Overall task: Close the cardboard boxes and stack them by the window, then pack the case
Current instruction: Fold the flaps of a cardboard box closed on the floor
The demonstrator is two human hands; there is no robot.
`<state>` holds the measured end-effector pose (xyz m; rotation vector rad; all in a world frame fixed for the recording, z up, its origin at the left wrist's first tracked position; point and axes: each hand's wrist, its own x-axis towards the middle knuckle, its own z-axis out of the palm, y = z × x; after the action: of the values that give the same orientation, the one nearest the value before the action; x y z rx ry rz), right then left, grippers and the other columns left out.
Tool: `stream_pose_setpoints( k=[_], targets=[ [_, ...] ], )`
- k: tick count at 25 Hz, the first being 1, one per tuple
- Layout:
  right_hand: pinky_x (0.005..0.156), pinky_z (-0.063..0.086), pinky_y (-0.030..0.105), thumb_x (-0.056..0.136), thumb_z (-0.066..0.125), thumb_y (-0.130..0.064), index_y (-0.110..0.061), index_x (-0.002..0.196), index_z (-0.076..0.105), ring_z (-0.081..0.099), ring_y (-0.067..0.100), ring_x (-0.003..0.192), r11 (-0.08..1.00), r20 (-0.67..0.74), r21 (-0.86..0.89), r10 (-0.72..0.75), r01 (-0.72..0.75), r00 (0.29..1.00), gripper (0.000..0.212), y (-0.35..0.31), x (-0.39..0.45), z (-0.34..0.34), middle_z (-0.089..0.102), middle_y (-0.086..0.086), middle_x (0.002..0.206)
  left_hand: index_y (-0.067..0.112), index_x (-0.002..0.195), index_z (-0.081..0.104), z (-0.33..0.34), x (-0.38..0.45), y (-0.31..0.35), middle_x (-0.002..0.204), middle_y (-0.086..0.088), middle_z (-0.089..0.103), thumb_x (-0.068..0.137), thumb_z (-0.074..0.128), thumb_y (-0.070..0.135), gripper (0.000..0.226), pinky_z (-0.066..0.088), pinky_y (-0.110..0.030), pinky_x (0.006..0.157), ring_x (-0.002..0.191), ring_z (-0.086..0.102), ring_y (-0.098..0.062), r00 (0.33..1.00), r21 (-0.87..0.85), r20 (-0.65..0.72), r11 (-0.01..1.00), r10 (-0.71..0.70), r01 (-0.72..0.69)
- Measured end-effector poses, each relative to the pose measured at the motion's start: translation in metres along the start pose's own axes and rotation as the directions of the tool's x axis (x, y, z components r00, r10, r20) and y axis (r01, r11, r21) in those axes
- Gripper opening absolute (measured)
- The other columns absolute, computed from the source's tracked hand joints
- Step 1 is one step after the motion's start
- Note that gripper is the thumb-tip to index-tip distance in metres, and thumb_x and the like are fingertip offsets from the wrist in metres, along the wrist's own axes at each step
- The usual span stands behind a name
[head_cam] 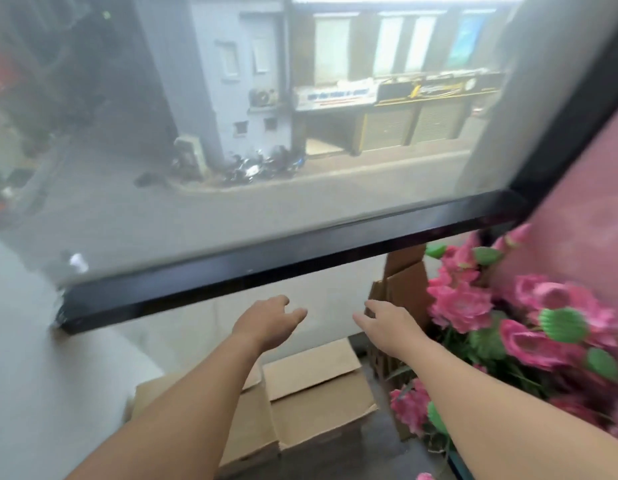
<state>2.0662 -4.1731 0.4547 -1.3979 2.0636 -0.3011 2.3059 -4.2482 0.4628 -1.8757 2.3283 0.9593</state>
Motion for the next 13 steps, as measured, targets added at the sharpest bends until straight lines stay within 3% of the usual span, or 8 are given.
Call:
stream_pose_setpoints(
  k=[6,8,10,13],
  targets=[
    [0.111,0.034,0.038,0.095,0.049,-0.057,-0.020,0.147,0.049,0.043,0.029,0.139,0.970,-0.230,0.202,0.178,-0.132,0.957,0.065,0.091,-0.077,-0.116,0.050,0.005,0.150,0.019,0.143,0.052,-0.009,-0.009,0.173,0.148,0.000,0.053,0.085,0.044,0.070,0.078,0.039,-0.034,0.104,0.133,0.050,-0.023,0.961,0.071,0.058,0.959,0.270,-0.274],
    [0.106,0.038,0.038,0.095,0.049,-0.057,-0.022,0.138,0.058,0.048,0.030,0.134,0.952,-0.273,0.259,0.231,-0.160,0.934,0.056,0.131,-0.110,-0.148,0.056,0.005,0.144,0.020,0.127,0.063,0.006,-0.026,0.233,0.129,0.001,0.065,0.074,0.042,0.075,0.078,0.044,-0.031,0.093,0.116,0.060,-0.020,0.938,0.077,0.073,0.935,0.340,-0.345],
    [0.092,0.043,0.037,0.093,0.048,-0.058,-0.027,0.113,0.068,0.056,0.031,0.123,0.943,-0.301,0.274,0.272,-0.190,0.914,0.042,0.169,-0.145,-0.174,0.065,0.005,0.128,0.021,0.106,0.068,0.029,-0.043,0.286,0.105,0.007,0.070,0.070,0.043,0.076,0.070,0.050,-0.030,0.086,0.097,0.064,-0.017,0.906,0.052,0.100,0.907,0.411,-0.418],
    [0.095,0.044,0.035,0.090,0.047,-0.062,-0.028,0.116,0.068,0.057,0.032,0.122,0.904,-0.333,0.327,0.383,-0.276,0.862,0.047,0.224,-0.201,-0.205,0.065,0.007,0.128,0.021,0.112,0.070,0.069,-0.070,0.356,0.112,0.000,0.071,0.088,0.051,0.064,0.053,0.053,-0.037,0.092,0.102,0.066,-0.022,0.845,0.021,0.170,0.856,0.506,-0.517]
  ],
)
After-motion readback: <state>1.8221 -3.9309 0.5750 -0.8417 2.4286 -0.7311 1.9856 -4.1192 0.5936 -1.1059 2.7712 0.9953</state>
